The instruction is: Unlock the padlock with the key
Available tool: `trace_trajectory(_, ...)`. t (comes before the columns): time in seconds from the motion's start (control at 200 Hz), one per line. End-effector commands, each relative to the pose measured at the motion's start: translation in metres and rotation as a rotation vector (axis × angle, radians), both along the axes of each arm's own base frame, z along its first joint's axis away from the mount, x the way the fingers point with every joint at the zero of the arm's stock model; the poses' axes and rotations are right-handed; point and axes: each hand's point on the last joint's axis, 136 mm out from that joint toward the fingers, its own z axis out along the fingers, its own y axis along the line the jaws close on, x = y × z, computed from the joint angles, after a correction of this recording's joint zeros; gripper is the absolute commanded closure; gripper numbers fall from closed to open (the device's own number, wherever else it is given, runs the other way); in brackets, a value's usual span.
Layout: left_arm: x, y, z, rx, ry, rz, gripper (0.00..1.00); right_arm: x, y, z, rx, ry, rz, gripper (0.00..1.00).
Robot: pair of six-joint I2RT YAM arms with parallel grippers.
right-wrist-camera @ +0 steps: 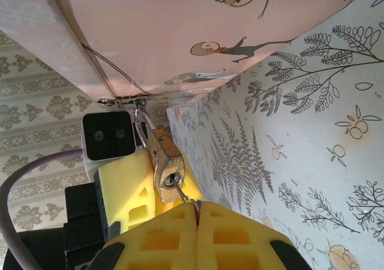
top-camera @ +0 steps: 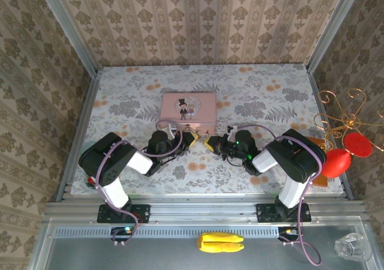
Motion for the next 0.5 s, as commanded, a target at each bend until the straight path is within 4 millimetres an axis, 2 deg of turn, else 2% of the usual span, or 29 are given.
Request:
trace_trajectory(0.0,-0.011,-0.025,0.046,-0.106,-0.142,-0.119,1.0,0.003,0.007,0.031,0.045,-0.098,0.033,1.0)
trace_trajectory(0.265,-0.021,-0.036,0.047,-0.106,-0.15,-0.15,1.0,0.013,0.01,0.036,0.022,-0.112,0.035,1.0)
trace_trajectory(0.495,-0.023,-0.035,0.046,-0.108,-0.143,-0.15,1.0,0.022,-0.001,0.03,0.025,-0.102,0.008,1.0)
